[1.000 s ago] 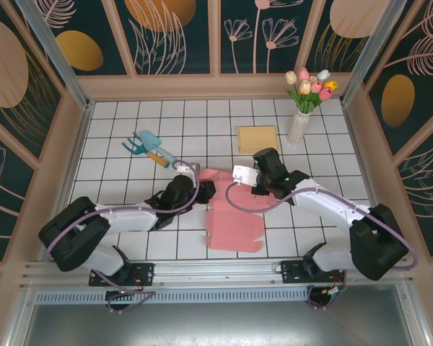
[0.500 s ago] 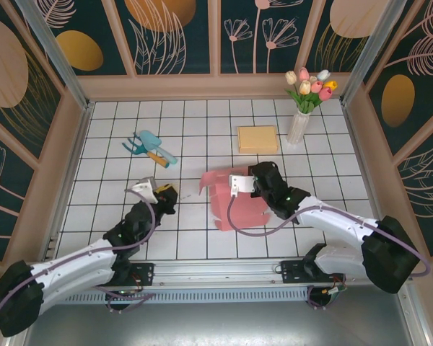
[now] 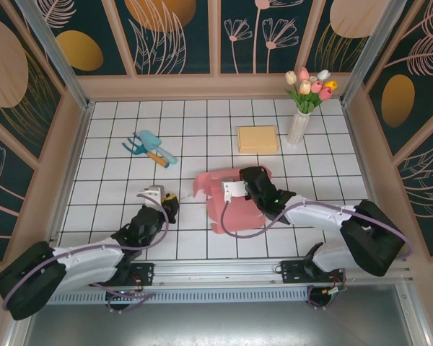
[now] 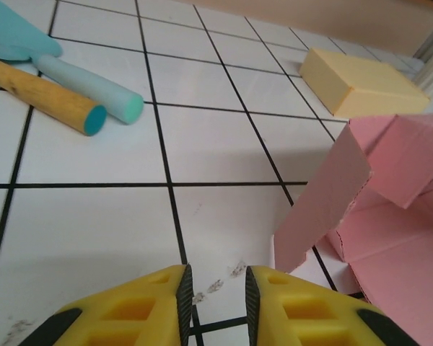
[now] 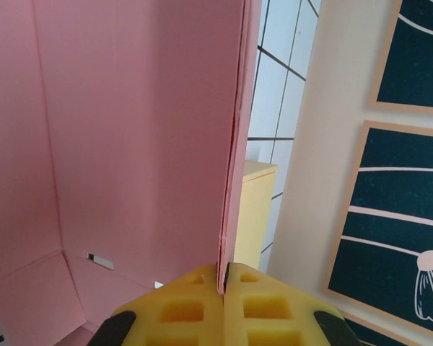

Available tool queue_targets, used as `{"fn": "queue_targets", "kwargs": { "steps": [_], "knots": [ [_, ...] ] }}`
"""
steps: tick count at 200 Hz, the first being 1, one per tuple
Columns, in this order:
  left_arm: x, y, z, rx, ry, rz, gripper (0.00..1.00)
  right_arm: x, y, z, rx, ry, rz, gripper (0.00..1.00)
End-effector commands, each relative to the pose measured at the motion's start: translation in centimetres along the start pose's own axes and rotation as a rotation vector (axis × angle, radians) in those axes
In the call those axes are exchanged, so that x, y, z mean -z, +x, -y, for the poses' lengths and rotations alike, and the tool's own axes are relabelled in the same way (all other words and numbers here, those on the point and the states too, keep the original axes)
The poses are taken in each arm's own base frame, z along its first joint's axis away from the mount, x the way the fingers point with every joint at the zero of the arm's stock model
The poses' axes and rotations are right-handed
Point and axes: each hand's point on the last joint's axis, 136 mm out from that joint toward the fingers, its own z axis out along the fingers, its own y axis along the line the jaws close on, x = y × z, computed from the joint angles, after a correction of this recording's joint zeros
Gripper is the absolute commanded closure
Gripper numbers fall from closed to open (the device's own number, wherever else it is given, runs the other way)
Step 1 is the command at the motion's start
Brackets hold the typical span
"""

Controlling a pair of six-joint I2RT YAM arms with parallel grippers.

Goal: Fold the paper box

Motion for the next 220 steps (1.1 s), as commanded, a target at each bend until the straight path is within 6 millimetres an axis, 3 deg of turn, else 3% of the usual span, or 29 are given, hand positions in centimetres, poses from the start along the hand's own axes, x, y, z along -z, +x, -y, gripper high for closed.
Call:
{"fn": "queue_targets", "kwargs": {
  "steps": [1,95,182,220],
  "knots": [
    [-1.0,-1.9,2.1,-0.043,0.065,0.051,0.69,-0.4,0.1,-1.1,0.038,-0.007,-0.012,1.0],
    [-5.7,-0.6,3.8,-0.16,0.03,-0.043,0.61,-0.7,0.2,-2.3,0.068,-0.026,-0.006,1.0],
    [-6.3,0.1,6.4,-0.253,0.171,-0.044,0.54,-0.9,0.3,-3.0,0.075,-0.048,-0.017,1.0],
    [-6.4,0.0,7.0,-0.24,0.204,-0.034,0.56,-1.0,0.3,-3.2,0.081,-0.063,-0.022,1.0]
  ]
}}
